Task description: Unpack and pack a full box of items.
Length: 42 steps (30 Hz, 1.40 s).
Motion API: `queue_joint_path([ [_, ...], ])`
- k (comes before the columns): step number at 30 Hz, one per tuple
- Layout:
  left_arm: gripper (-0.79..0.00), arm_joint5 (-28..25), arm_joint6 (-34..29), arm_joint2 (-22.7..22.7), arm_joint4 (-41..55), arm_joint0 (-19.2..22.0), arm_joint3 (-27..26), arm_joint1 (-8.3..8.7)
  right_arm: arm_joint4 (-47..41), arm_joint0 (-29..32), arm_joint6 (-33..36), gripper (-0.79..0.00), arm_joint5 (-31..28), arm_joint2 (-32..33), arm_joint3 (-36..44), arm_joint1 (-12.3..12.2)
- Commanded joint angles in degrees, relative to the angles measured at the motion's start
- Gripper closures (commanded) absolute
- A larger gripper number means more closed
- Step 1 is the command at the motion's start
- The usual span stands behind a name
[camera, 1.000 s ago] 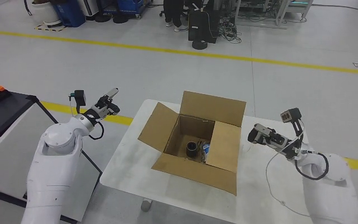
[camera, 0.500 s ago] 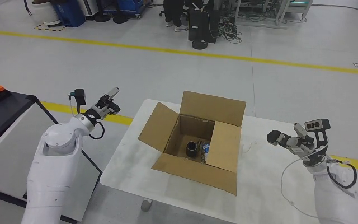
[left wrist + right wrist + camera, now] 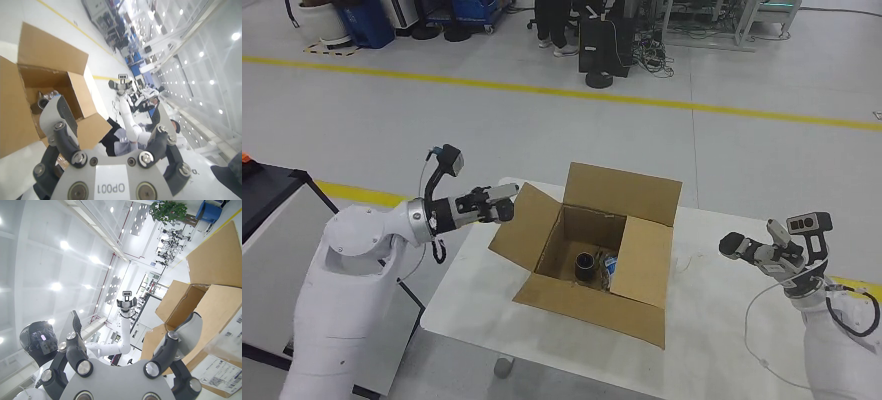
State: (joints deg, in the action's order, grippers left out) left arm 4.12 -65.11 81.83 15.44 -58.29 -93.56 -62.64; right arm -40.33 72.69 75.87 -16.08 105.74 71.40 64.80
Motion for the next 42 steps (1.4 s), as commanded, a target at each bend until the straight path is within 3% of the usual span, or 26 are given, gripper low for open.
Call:
queue_joint_path([
  [1,-0.785,2.0,-0.9,-3.9,-1.5,3.3,2.5,-0.30,0.0,0.0,0.0,-0.785,0.0,0.0,0.0,0.0],
  [8,-0.785,3.3,0.4,-14.4,0.6,11.7,12.5,-2.38,0.0,0.0,0.0,-0.785,0.0,0.0,0.0,0.0],
  [26,-0.785,3.3,0.4,-14.4,0.6,11.7,12.5,-2.38,0.0,0.0,0.0,-0.785,0.0,0.0,0.0,0.0],
  [31,-0.785,5.4,-1.3,-19.8,-4.4,14.1,9.4,-2.91,0.0,0.0,0.0,-0.785,0.0,0.0,0.0,0.0],
  [36,-0.785,4.9,-5.1,-28.5,-4.7,21.5,13.0,-5.08,0.0,0.0,0.0,-0.785,0.0,0.0,0.0,0.0],
  [42,-0.785,1.4,-6.0,-39.7,-0.2,30.8,25.1,-10.05,0.0,0.0,0.0,-0.785,0.0,0.0,0.0,0.0],
])
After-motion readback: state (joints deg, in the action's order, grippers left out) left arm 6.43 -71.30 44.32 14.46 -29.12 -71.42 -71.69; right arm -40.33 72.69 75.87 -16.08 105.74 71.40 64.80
